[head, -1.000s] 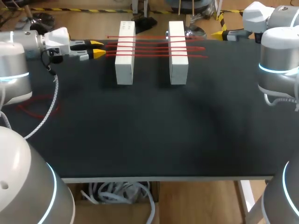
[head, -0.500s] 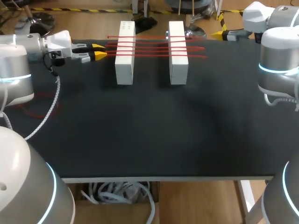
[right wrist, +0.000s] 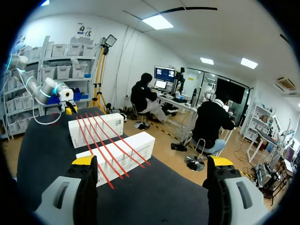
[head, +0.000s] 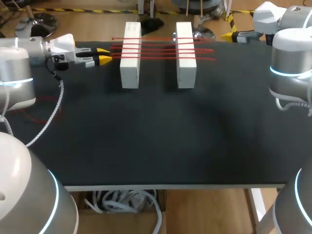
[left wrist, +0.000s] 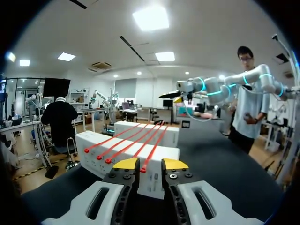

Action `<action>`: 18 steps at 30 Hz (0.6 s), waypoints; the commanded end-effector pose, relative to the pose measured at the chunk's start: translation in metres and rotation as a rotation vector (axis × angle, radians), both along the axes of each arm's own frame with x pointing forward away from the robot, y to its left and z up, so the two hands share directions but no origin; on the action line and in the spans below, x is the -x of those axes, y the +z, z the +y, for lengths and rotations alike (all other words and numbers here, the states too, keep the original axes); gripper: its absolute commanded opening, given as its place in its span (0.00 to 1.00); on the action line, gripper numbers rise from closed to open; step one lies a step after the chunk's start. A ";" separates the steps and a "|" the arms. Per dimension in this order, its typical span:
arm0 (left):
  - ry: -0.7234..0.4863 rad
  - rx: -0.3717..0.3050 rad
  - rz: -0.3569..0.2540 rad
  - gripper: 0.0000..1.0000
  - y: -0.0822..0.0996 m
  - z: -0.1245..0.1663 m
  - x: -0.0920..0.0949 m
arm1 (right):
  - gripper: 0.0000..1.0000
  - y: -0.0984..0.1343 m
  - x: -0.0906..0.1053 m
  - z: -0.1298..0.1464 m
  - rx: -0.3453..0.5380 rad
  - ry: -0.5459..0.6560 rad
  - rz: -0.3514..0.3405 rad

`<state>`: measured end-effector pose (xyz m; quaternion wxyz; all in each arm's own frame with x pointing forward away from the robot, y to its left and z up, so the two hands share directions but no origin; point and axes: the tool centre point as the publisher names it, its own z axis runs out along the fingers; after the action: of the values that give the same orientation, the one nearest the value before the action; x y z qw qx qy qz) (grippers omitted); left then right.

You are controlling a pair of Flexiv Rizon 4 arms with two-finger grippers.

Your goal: Grab the tape and strap the tape.

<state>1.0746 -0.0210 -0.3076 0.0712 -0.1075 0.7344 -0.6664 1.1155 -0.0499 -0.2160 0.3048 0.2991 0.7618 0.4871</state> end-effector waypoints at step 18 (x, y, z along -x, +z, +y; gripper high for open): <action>-0.013 0.017 0.004 0.21 -0.009 -0.003 -0.007 | 1.00 0.001 0.000 -0.001 0.001 0.002 0.003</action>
<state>1.0785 -0.0229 -0.3133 0.0655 -0.1072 0.7312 -0.6705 1.1155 -0.0499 -0.2160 0.3048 0.2991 0.7618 0.4871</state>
